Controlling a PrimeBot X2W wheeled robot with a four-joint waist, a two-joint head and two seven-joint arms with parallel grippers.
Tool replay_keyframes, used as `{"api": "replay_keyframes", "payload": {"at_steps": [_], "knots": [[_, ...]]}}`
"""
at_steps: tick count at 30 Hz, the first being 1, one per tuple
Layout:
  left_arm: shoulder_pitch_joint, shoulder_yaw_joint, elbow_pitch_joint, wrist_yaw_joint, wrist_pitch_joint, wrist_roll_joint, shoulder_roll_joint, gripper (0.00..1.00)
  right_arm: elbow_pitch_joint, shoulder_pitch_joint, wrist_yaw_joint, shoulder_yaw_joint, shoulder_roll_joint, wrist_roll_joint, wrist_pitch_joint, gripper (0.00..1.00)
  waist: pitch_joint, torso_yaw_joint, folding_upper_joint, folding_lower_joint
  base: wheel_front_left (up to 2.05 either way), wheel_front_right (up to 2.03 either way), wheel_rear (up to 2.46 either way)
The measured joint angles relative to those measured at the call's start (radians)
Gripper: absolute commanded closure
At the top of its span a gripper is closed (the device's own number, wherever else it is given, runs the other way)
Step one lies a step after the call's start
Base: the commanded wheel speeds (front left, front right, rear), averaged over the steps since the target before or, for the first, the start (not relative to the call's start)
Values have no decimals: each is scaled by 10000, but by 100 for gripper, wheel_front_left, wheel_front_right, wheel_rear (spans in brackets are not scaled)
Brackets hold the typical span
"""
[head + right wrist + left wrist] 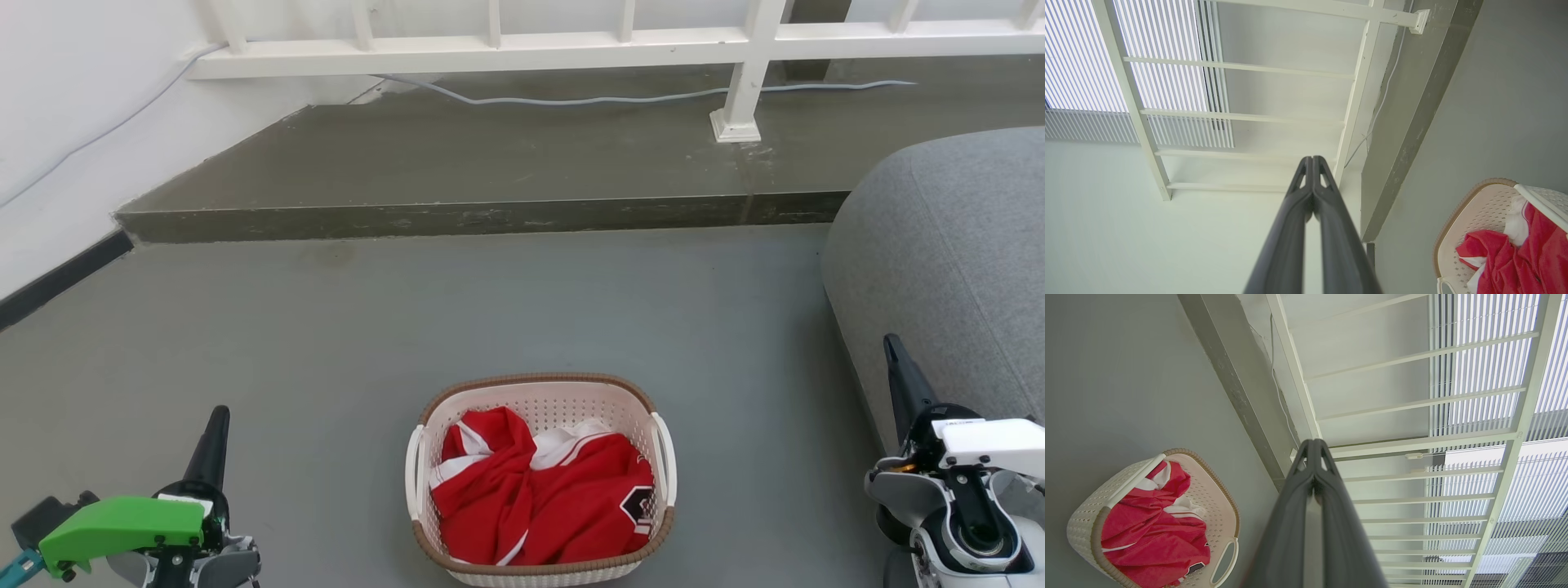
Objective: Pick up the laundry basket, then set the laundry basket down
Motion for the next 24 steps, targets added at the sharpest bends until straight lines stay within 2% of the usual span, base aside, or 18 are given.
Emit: {"api": "replay_keyframes", "payload": {"at_steps": [11, 24], "knots": [[-106, 316, 232, -234, 263, -1386, -82, 100, 151, -101, 272, -359, 63, 1360, 297, 100, -44, 21, 0, 0, 0, 0, 0], [-157, 330, 297, -276, 263, -1407, -127, 100, 205, -188, 274, -376, 92, 1390, 301, 100, -47, 21, 0, 0, 0, 0, 0]]}}
